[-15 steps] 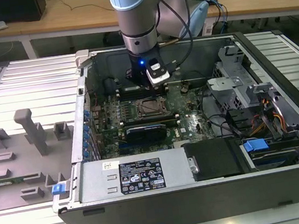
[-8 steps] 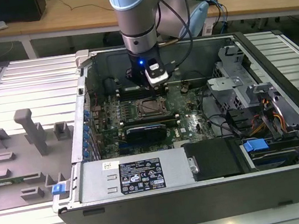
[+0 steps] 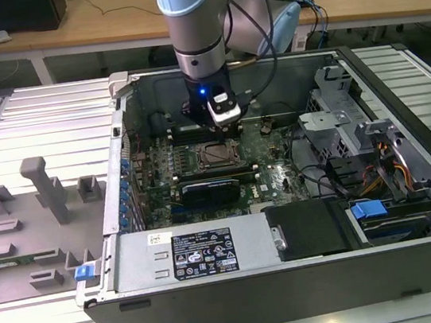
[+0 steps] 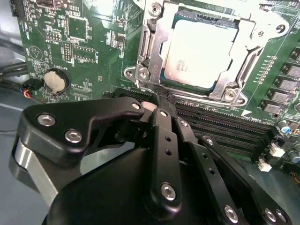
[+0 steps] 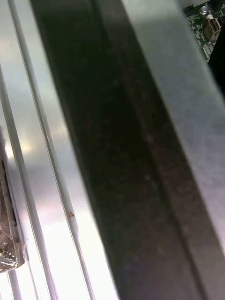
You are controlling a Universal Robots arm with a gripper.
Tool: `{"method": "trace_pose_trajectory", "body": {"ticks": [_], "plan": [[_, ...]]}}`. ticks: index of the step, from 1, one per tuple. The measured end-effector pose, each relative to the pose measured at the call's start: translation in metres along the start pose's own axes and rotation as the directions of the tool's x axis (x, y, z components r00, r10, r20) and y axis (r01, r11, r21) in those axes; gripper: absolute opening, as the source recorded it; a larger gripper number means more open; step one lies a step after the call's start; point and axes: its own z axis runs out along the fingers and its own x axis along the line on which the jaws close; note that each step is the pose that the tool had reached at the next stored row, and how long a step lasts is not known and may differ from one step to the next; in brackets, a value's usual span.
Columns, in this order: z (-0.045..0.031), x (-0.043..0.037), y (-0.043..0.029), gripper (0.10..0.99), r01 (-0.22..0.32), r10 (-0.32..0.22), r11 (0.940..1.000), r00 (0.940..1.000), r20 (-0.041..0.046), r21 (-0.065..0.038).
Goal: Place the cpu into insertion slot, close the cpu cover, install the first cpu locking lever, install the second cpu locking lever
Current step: 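Install the first cpu locking lever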
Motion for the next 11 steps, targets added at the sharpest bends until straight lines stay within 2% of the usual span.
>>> {"method": "trace_pose_trajectory", "body": {"ticks": [4, 7, 11], "plan": [[0.0005, 0.0001, -0.0001, 0.106, -0.002, 0.002, 1.0, 1.0, 0.0007, 0.001], [0.0005, 0.0, -0.0005, 0.106, -0.004, 0.004, 1.0, 1.0, -0.0028, -0.009], [-0.0012, -0.0003, -0.0005, 0.106, -0.004, 0.004, 1.0, 1.0, -0.003, -0.009]]}}
